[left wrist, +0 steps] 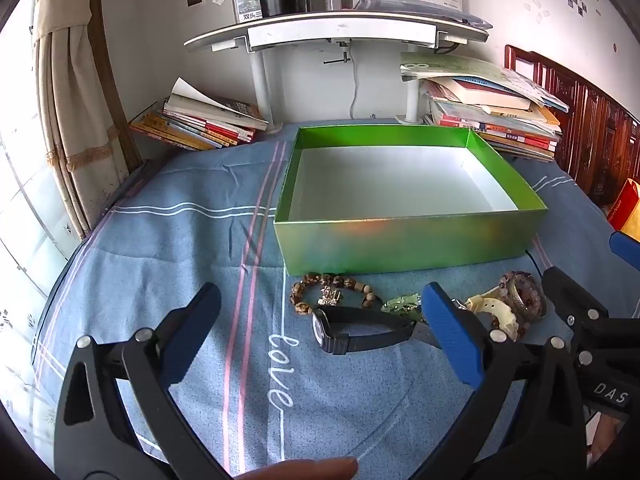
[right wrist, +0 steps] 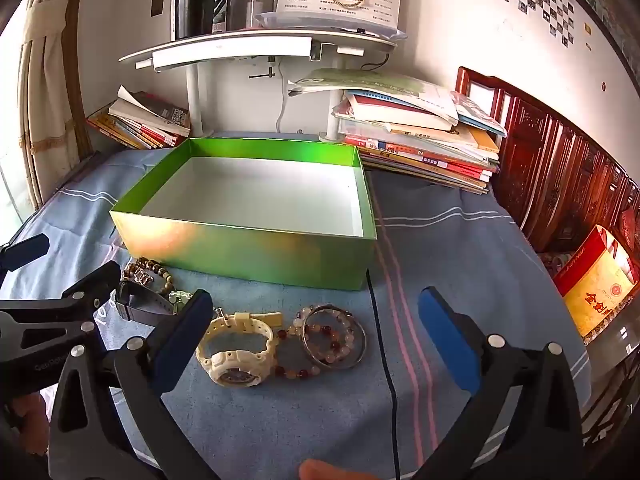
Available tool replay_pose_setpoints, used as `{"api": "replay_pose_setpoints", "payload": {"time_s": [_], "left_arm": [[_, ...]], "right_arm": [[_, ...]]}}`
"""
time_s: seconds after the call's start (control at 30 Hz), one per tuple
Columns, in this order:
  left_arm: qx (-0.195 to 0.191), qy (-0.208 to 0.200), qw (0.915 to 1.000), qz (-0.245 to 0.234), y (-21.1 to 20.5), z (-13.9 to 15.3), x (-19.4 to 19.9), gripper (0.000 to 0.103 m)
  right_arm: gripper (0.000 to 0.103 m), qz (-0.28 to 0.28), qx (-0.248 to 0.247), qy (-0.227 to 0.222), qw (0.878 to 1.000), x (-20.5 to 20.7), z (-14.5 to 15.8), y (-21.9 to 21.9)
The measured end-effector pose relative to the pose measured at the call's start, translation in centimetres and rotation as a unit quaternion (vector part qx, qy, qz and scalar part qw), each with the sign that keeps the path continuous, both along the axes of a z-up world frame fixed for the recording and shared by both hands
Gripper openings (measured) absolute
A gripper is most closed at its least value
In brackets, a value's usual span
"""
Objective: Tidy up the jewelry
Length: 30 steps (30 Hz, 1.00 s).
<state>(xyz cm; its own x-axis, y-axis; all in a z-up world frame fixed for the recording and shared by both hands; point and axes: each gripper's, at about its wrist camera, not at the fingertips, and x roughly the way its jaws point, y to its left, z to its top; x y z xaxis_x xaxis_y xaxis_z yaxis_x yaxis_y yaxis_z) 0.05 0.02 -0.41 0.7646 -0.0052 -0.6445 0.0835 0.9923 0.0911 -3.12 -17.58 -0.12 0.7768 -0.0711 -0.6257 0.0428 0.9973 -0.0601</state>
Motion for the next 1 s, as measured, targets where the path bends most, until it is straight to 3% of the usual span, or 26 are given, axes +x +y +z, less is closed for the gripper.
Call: {"api": "replay_pose_setpoints", "payload": {"time_s": [1.0], "left_arm": [[0.0,0.003,1.0,0.0,0.12,0.14,0.19,0.099]], "right_arm": [[0.101,0.0,0.005,-0.003,1.0,-0.09,0.13,-0.18]]}}
